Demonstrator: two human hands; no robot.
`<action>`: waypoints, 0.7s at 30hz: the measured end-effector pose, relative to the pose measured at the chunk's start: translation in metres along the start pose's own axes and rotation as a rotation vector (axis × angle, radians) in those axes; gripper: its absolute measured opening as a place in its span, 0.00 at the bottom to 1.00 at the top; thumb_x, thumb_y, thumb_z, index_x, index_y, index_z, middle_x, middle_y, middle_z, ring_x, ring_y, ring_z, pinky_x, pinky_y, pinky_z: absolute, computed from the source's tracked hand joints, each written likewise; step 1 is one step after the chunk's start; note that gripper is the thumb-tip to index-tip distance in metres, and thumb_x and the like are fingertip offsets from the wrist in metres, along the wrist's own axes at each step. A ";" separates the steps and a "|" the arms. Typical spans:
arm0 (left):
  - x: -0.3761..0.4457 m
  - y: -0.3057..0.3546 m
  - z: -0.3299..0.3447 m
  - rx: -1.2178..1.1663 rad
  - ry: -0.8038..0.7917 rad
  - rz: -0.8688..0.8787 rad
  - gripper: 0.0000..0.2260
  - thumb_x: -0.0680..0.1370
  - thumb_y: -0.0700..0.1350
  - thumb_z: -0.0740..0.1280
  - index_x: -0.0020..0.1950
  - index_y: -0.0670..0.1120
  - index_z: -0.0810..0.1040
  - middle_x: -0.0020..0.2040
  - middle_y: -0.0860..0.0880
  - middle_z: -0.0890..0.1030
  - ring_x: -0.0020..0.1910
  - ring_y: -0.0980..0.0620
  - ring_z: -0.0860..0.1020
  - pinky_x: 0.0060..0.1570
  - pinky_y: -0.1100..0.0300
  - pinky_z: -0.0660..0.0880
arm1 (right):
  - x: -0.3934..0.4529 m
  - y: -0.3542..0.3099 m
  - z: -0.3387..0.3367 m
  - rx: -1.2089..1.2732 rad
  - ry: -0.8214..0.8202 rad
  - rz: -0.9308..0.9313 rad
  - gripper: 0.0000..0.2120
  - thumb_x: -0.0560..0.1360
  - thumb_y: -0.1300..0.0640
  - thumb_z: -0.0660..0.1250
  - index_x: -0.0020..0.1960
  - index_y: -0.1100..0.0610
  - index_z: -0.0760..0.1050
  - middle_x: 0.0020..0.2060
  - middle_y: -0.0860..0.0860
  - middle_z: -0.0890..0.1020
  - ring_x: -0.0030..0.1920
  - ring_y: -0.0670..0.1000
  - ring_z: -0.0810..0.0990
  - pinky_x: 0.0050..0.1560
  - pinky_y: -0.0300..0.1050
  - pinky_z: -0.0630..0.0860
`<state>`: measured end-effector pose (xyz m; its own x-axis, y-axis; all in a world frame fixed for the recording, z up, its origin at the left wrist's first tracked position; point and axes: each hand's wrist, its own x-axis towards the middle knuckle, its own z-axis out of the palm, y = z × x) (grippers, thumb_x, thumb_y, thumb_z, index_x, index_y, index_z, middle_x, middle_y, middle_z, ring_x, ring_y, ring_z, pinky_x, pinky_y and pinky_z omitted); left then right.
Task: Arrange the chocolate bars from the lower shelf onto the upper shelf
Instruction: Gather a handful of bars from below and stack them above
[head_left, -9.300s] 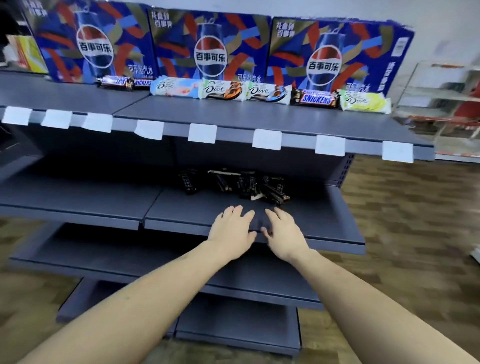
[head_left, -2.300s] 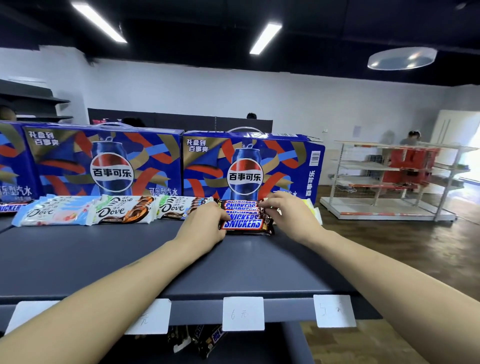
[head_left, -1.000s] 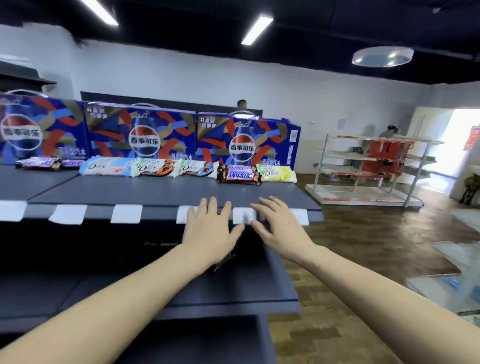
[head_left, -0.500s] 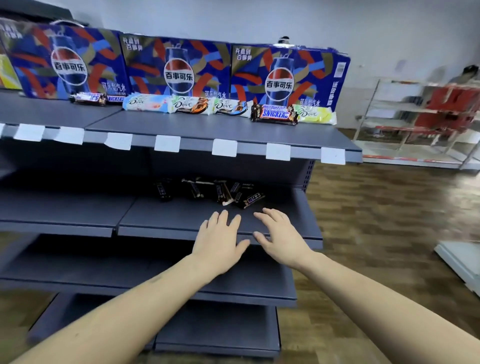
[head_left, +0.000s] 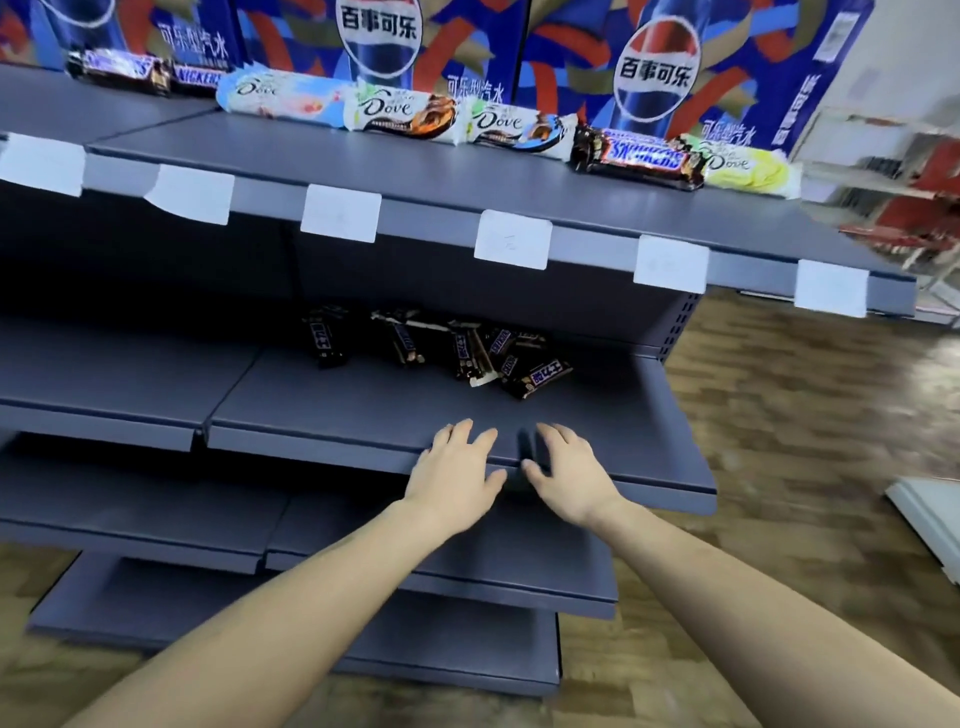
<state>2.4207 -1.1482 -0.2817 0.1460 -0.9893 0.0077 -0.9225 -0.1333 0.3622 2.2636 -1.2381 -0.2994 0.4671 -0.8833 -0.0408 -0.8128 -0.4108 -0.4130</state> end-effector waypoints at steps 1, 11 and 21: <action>0.009 -0.005 0.003 -0.006 0.011 0.004 0.26 0.81 0.55 0.59 0.77 0.51 0.58 0.77 0.46 0.57 0.76 0.46 0.53 0.70 0.48 0.64 | 0.008 0.000 0.003 -0.003 0.005 -0.001 0.29 0.79 0.48 0.62 0.77 0.57 0.59 0.75 0.54 0.64 0.74 0.57 0.60 0.74 0.49 0.60; 0.094 -0.050 0.028 0.061 0.062 0.006 0.29 0.80 0.55 0.60 0.77 0.45 0.58 0.73 0.42 0.63 0.69 0.42 0.64 0.64 0.49 0.67 | 0.087 0.004 0.013 -0.136 0.076 0.025 0.34 0.78 0.45 0.62 0.79 0.49 0.51 0.79 0.51 0.52 0.72 0.61 0.61 0.67 0.57 0.68; 0.163 -0.064 0.045 0.134 0.169 0.017 0.30 0.78 0.63 0.58 0.78 0.55 0.56 0.79 0.49 0.48 0.74 0.41 0.55 0.70 0.46 0.60 | 0.125 0.024 0.038 -0.030 0.309 -0.068 0.19 0.79 0.51 0.60 0.69 0.53 0.70 0.71 0.53 0.69 0.61 0.62 0.70 0.61 0.52 0.68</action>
<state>2.4870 -1.3038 -0.3457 0.1772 -0.9688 0.1734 -0.9630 -0.1343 0.2335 2.3156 -1.3493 -0.3492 0.3966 -0.8786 0.2661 -0.7956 -0.4736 -0.3777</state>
